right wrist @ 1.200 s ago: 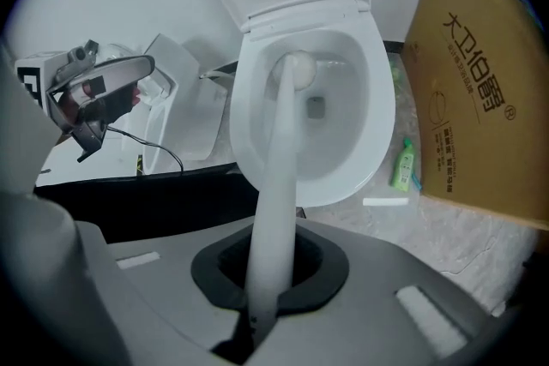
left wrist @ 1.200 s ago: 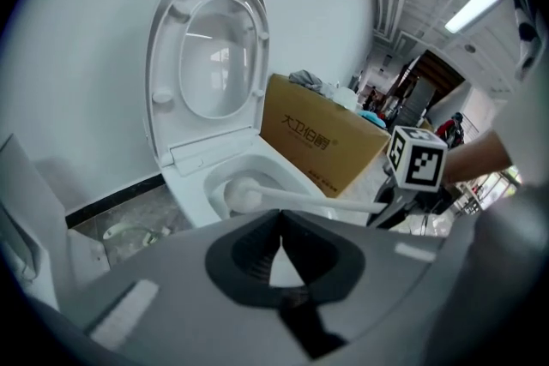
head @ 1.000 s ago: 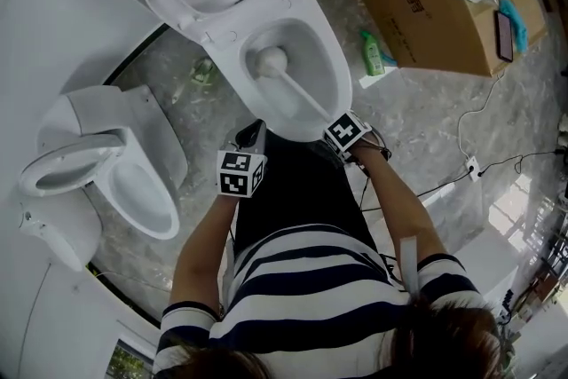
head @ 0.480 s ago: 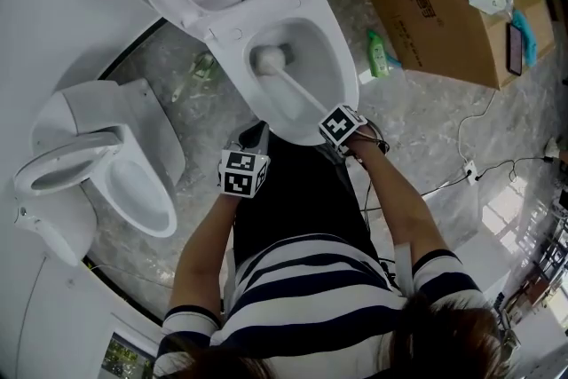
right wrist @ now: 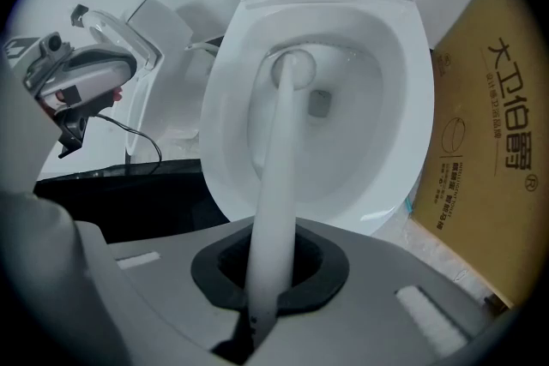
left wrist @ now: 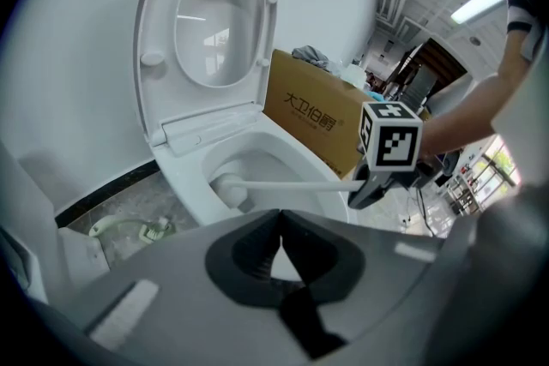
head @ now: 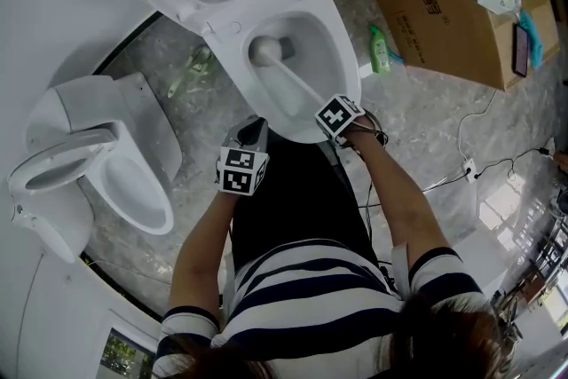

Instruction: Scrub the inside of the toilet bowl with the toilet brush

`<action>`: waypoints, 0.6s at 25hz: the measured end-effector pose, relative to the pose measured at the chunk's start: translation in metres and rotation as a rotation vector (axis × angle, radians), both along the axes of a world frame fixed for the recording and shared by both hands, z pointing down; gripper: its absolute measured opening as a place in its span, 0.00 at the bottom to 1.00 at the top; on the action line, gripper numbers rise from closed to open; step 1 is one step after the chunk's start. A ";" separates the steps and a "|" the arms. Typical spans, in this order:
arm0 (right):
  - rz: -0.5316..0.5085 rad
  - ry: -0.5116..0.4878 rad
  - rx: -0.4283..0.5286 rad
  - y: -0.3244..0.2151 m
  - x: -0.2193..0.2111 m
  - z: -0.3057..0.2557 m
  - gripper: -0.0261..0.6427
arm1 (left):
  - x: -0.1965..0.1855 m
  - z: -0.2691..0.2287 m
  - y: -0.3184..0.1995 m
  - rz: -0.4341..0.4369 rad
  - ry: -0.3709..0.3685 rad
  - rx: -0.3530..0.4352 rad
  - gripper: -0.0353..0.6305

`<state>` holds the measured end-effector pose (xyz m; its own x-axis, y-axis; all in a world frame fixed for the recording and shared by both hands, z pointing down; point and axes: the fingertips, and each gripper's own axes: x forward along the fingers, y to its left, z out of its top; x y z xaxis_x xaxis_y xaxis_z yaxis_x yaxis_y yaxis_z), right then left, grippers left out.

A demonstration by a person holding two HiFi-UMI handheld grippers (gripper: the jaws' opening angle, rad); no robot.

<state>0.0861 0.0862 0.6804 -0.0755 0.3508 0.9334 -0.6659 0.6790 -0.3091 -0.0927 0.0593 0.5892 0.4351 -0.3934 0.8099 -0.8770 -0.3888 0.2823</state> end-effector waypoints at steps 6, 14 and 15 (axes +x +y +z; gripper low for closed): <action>-0.010 0.017 0.020 -0.007 0.007 0.003 0.04 | 0.002 0.007 -0.003 0.003 0.006 -0.004 0.05; -0.016 0.047 0.026 -0.015 0.021 0.006 0.04 | 0.008 0.012 -0.007 0.017 0.005 -0.010 0.05; -0.008 0.051 0.025 -0.016 0.022 0.005 0.04 | 0.009 0.012 -0.007 0.033 0.003 -0.010 0.05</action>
